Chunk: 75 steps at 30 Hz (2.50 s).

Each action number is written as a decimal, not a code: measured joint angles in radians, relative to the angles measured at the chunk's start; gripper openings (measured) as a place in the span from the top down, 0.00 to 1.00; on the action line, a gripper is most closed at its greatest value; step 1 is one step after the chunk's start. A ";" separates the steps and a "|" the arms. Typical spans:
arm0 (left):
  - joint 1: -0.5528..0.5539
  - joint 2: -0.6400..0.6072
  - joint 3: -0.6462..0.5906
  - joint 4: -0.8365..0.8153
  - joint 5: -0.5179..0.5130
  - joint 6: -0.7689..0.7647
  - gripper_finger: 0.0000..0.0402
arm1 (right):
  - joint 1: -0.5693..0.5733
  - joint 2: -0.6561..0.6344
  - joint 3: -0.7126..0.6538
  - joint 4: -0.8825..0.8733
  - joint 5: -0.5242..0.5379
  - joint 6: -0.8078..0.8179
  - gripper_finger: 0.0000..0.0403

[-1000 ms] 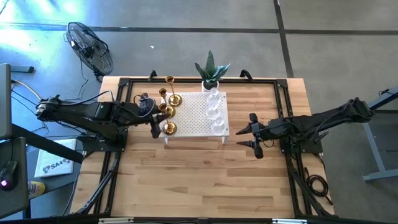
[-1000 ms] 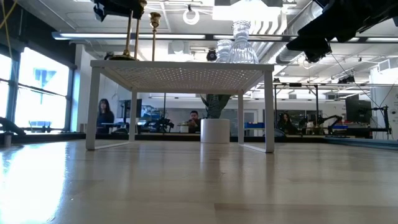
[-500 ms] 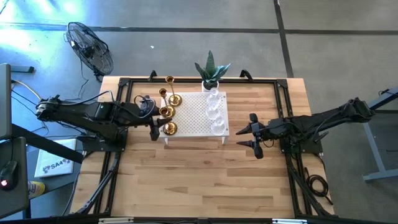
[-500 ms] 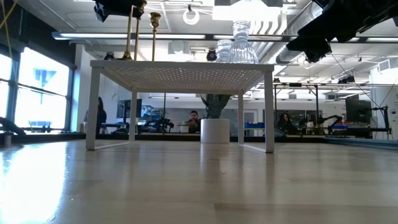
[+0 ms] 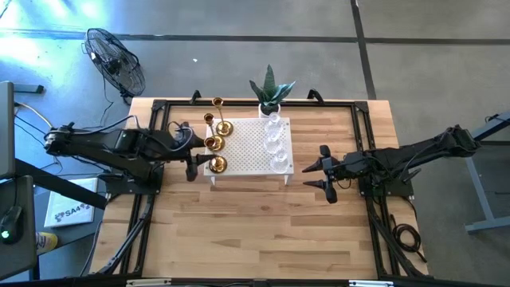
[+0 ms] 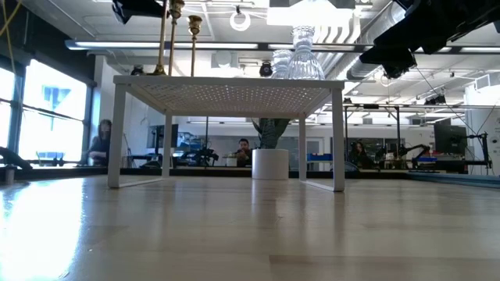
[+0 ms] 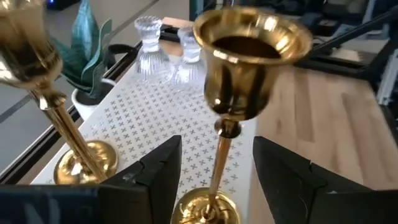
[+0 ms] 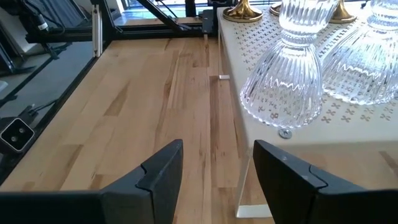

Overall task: Pick & Place candle stick holders
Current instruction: Put the gold candle stand on the shelf aligned with the other gold candle holders, then return to Home Position

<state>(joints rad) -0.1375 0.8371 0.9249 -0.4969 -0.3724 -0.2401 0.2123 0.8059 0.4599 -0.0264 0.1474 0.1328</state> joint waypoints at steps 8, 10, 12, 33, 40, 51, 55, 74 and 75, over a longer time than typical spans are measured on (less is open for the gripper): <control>0.000 -0.050 0.000 -0.002 0.118 0.000 0.51 | 0.000 0.000 0.000 0.000 -0.024 -0.008 0.53; 0.000 -0.059 0.000 -0.002 0.170 0.000 0.51 | 0.000 0.000 0.000 0.000 -0.036 -0.034 0.53; 0.000 -0.066 0.000 -0.003 0.220 0.000 0.51 | 0.000 0.000 0.000 0.000 -0.052 -0.045 0.53; 0.000 -0.224 0.000 -0.204 0.446 0.056 0.52 | 0.000 -0.051 0.000 -0.001 -0.021 -0.044 0.65; 0.000 -0.300 -0.013 -0.290 0.482 0.125 0.61 | 0.000 -0.157 0.000 -0.059 -0.110 -0.092 0.83; 0.000 -0.313 -0.090 -0.170 0.537 0.312 0.96 | -0.003 -0.386 0.000 -0.112 -0.237 -0.254 0.99; 0.000 -0.324 -0.144 -0.100 0.567 0.371 0.96 | -0.003 -0.454 0.000 -0.146 -0.280 -0.294 0.99; 0.000 -0.627 -0.326 -0.008 0.493 0.374 1.00 | -0.040 -0.657 0.000 -0.262 -0.210 -0.365 1.00; 0.000 -0.650 -0.333 -0.002 0.493 0.368 1.00 | -0.040 -0.673 -0.004 -0.227 -0.230 -0.356 1.00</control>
<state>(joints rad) -0.1375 0.1875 0.5921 -0.4985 0.1204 0.1276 0.1721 0.1331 0.4564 -0.2536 -0.0823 -0.2232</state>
